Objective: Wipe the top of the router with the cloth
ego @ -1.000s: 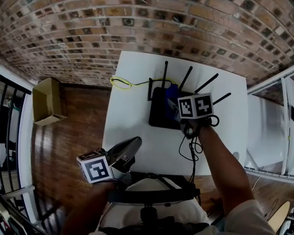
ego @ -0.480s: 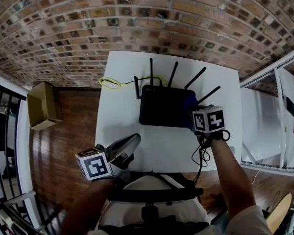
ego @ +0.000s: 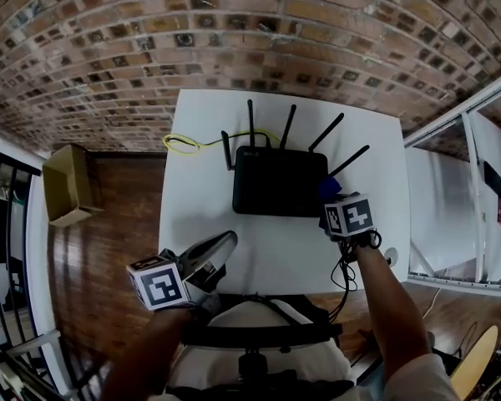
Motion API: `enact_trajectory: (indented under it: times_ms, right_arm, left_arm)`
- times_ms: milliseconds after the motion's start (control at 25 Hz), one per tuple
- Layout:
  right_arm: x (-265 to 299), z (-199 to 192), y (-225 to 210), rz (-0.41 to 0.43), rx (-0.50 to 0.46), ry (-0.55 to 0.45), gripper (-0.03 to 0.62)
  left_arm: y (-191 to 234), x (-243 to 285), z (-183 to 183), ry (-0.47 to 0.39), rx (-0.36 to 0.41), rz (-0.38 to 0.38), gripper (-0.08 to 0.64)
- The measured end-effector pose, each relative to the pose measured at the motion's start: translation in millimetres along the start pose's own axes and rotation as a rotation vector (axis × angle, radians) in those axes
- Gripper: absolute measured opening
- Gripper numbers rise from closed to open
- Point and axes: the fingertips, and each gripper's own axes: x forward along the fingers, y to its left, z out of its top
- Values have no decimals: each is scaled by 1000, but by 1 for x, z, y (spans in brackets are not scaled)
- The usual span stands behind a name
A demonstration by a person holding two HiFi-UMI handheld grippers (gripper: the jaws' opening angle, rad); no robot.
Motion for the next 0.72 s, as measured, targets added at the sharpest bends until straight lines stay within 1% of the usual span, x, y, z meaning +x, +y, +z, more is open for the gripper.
enact_trajectory:
  times_ms: [120,320,440,520,720]
  right_arm:
    - [3,-1,-1,-20,-5,-9,109]
    - [4,0,2,-38,45,-24,109]
    - [3,1,7,-69,39,-24,109]
    - [4,2,13,-76,29,-26,109]
    - [8,13,53,4,29,-51,109]
  left_arm:
    - [0,-4,2,-8,2,-4,5]
    - [4,-13,1,-11,3,1,5]
    - [5,-17,1,-10,-1,-2,5]
    - [7,-21,2,-11,-1,1,5]
    - [9,-31,6,-14,2,-5,5]
